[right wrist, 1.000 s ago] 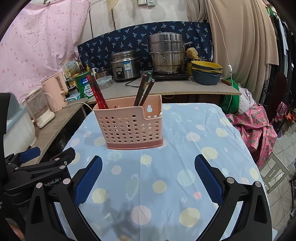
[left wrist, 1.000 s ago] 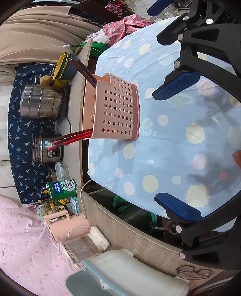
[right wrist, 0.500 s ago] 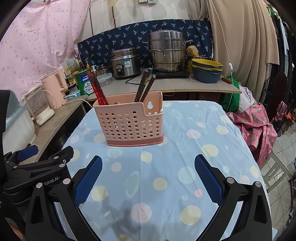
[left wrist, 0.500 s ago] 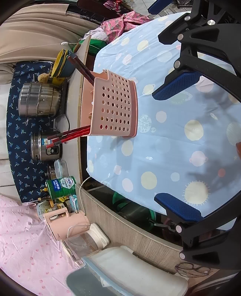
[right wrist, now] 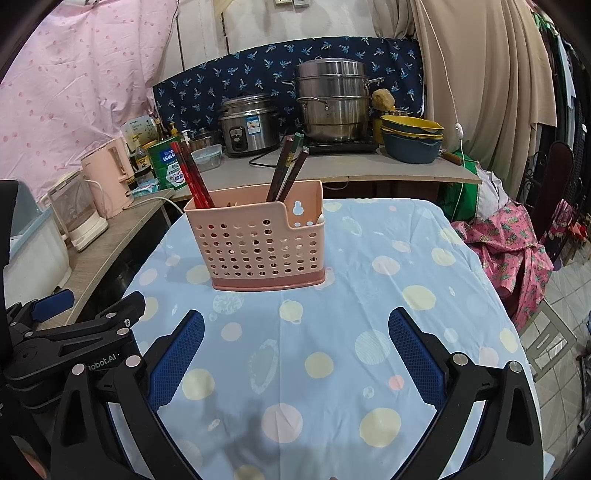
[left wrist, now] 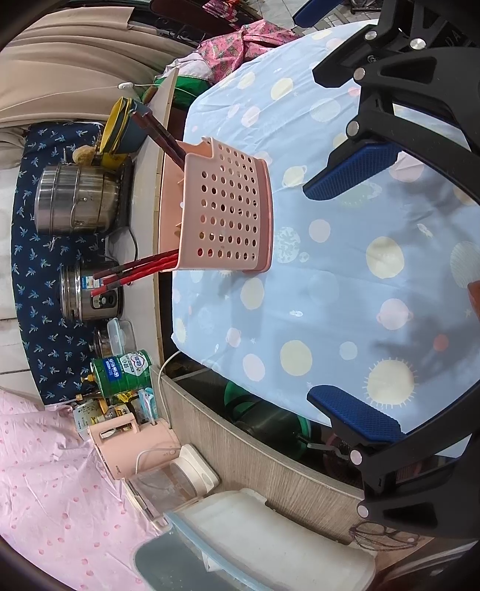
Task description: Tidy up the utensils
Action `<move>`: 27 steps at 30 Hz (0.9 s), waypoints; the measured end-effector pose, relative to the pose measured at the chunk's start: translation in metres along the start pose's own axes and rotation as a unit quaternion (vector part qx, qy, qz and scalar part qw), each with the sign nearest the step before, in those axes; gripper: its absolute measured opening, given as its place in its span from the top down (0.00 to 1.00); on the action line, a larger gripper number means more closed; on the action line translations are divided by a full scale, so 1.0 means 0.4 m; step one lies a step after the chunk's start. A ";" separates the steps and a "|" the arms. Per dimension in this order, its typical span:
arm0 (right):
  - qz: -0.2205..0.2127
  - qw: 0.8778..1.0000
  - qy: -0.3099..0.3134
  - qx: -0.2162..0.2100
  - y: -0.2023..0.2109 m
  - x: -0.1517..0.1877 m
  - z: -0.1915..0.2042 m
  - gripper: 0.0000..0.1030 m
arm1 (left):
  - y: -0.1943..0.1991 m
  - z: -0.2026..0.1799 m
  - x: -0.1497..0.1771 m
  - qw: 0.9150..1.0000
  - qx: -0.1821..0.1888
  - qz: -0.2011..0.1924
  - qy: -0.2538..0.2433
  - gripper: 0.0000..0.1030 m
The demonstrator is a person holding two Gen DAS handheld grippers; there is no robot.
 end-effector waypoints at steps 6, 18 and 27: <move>0.001 1.000 0.001 0.001 -0.001 0.001 -0.001 0.06 | -0.007 0.005 0.004 1.000 0.002 0.006 0.001 0.07; 0.004 1.000 0.004 0.005 -0.011 0.012 -0.005 0.06 | -0.020 0.007 0.007 1.000 -0.007 0.014 -0.002 0.07; 0.009 1.000 0.002 0.012 -0.023 0.013 -0.017 0.06 | -0.035 0.029 0.009 1.000 -0.019 0.022 0.011 0.07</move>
Point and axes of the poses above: each gripper's, at about its wrist camera, not at the fingertips, and y roughly against the way its jaws point, z to its left, x to its underside, the point moved 1 cm from there along -y, roughly the way its jaws point, and after that the axes turned 6 degrees about -y, right-handed, at the moved point
